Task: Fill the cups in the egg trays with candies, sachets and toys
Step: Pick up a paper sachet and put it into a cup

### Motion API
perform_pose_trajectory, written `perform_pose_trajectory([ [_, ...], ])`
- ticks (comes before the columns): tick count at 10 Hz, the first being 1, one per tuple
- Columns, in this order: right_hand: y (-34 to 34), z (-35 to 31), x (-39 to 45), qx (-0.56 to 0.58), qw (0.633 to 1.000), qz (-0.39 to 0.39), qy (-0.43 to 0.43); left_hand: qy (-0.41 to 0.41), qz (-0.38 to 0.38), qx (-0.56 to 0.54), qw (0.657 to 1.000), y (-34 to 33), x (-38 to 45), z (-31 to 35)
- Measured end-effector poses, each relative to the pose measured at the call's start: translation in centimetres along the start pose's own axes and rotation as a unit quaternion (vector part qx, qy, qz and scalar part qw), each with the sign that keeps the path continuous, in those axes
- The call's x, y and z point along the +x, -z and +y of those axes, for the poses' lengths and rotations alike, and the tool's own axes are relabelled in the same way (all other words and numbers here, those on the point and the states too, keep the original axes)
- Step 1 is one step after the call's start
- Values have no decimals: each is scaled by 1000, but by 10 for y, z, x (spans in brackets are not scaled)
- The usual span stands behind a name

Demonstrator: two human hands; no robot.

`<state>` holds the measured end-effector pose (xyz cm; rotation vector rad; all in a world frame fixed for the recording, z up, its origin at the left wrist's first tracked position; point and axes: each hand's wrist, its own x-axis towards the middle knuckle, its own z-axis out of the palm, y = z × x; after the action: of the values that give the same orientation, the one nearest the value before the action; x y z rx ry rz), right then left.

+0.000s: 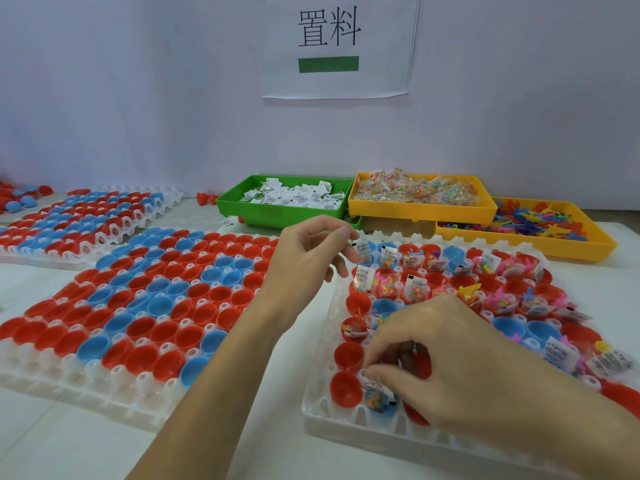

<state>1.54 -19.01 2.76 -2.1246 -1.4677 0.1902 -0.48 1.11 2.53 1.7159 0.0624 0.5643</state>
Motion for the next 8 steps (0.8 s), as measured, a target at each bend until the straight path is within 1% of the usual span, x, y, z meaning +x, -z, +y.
perform_pose_trajectory([
  [4,-1,3,2,2,1000,-16,-1,3,4,7,1000,-1,1,0],
  [6,2,2,2,0,1000,5,17,4,7,13,1000,0,1,-1],
  [8,8,-2,1,-10,1000,24,9,8,27,31,999,0,2,-4],
])
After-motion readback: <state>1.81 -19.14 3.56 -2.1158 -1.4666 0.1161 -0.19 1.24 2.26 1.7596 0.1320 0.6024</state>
